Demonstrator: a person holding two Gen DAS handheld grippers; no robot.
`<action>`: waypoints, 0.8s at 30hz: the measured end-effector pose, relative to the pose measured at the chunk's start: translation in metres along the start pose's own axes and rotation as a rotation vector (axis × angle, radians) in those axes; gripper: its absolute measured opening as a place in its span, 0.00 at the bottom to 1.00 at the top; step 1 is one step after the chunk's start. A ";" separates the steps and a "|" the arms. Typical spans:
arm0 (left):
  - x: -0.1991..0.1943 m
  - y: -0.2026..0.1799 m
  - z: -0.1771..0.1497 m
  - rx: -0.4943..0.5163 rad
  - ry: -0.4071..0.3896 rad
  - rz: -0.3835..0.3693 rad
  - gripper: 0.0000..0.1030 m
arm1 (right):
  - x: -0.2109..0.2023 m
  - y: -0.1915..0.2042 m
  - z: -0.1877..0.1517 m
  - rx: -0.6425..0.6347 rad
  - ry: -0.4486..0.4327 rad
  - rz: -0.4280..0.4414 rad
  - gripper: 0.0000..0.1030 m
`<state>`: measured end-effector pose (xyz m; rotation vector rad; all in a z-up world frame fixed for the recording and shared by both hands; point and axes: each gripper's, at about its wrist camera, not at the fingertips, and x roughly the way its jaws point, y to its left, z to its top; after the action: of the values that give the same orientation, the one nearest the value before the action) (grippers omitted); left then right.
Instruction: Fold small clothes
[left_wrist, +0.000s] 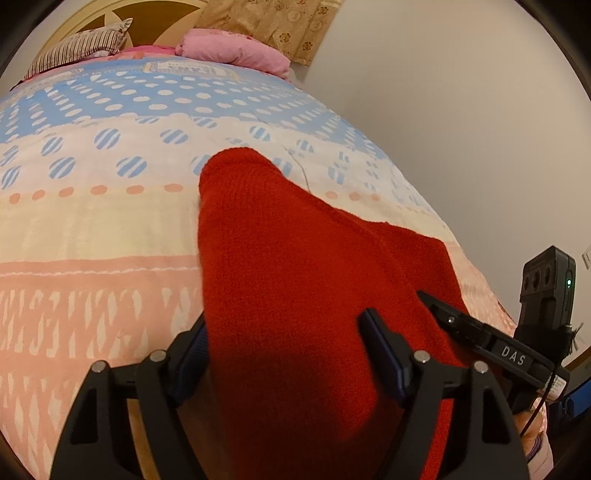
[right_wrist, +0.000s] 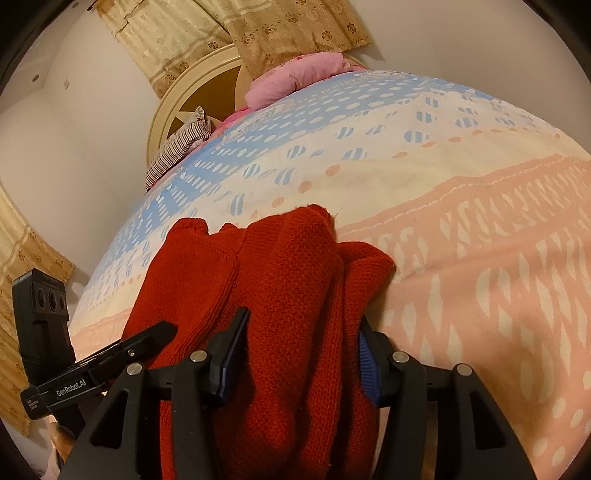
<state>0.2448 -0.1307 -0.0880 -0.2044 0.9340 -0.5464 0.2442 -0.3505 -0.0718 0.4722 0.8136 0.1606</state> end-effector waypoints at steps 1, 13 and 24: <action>0.000 0.000 0.000 -0.001 0.000 -0.002 0.77 | 0.000 0.001 0.000 -0.004 0.000 -0.005 0.53; -0.001 -0.002 -0.001 0.021 -0.015 -0.007 0.58 | -0.001 0.022 -0.002 -0.090 -0.026 -0.094 0.37; -0.016 -0.010 -0.008 0.036 -0.030 0.036 0.42 | -0.013 0.048 -0.006 -0.135 -0.046 -0.213 0.32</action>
<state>0.2274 -0.1300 -0.0776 -0.1626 0.8959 -0.5256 0.2336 -0.3100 -0.0445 0.2586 0.7968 0.0072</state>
